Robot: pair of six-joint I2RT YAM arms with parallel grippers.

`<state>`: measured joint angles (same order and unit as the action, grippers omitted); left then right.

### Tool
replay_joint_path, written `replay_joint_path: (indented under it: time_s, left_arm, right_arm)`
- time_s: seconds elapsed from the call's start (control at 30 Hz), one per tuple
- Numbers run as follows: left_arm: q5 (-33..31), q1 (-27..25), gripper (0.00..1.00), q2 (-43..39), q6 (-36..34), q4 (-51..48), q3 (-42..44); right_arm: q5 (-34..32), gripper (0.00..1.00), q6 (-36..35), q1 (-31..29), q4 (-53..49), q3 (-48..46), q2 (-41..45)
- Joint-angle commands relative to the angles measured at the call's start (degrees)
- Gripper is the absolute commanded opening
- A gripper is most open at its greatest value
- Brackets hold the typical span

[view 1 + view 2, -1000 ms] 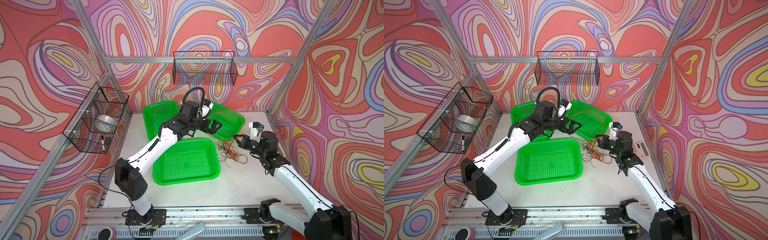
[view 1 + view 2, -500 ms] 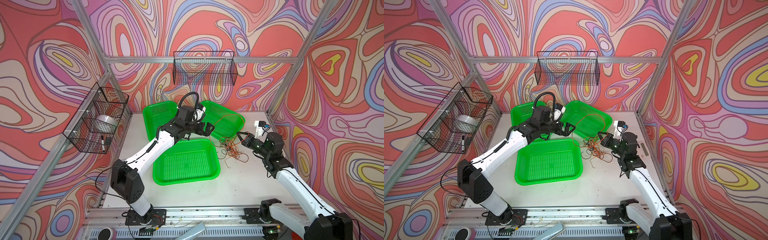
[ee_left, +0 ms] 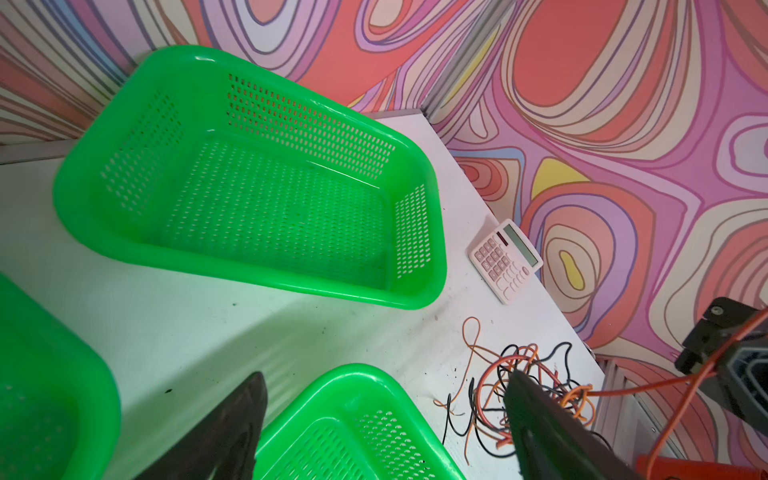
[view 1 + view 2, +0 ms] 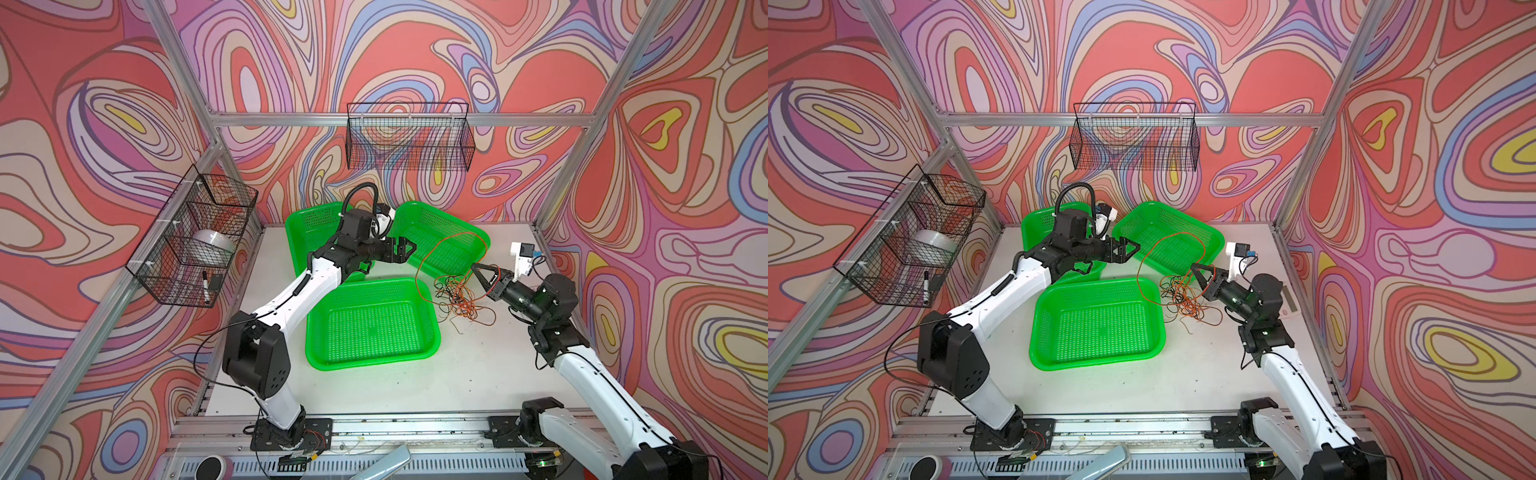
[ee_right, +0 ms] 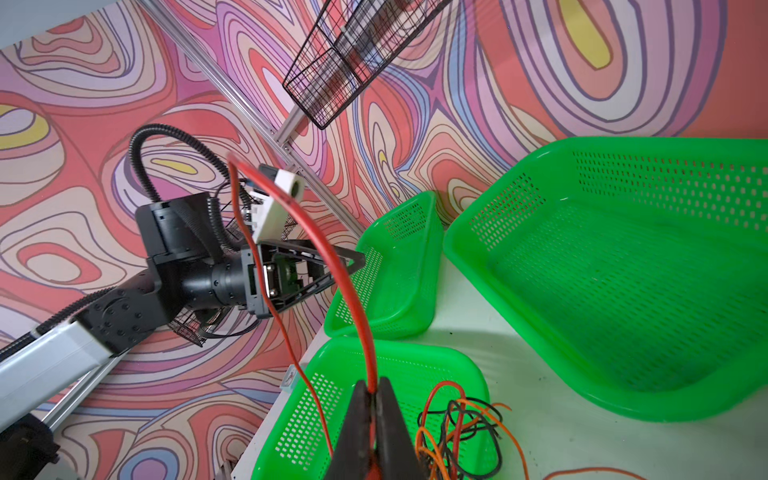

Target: Untangle the cables

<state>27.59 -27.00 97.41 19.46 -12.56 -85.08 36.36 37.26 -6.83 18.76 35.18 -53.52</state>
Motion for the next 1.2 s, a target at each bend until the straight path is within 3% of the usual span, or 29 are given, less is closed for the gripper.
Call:
replay_joint_path:
  time_s: [0.0, 0.27, 0.4, 0.53, 0.9, 1.17]
  left_arm:
    - [6.7, -1.9, 0.94, 2.7, -2.2, 1.5, -2.5]
    - [15.4, -8.8, 1.0, 6.1, -5.5, 0.8, -4.7]
    - [19.5, -9.5, 0.99, 7.4, -4.2, 2.5, -3.4]
    - [18.7, -11.4, 0.95, 8.6, -6.3, -0.6, -3.4]
    - [16.4, -13.3, 0.69, 12.1, -2.0, 5.1, -4.1]
    - [15.5, -14.8, 0.38, 14.3, -0.7, 8.6, -4.6]
  right_arm:
    - [3.0, 0.0, -3.1, 0.2, 3.5, -0.5, 1.3]
    - [2.7, 0.0, -9.7, 0.2, -5.0, 3.2, 0.1]
    - [2.3, 0.0, -10.9, 0.2, -6.1, 4.0, -0.4]
    - [2.0, 0.0, -11.5, 0.2, -6.6, 4.8, -0.8]
    - [3.2, 0.0, -11.5, 0.2, -5.7, 4.9, -1.6]
    - [3.2, 0.0, -11.6, 0.2, -3.7, 4.7, -2.7]
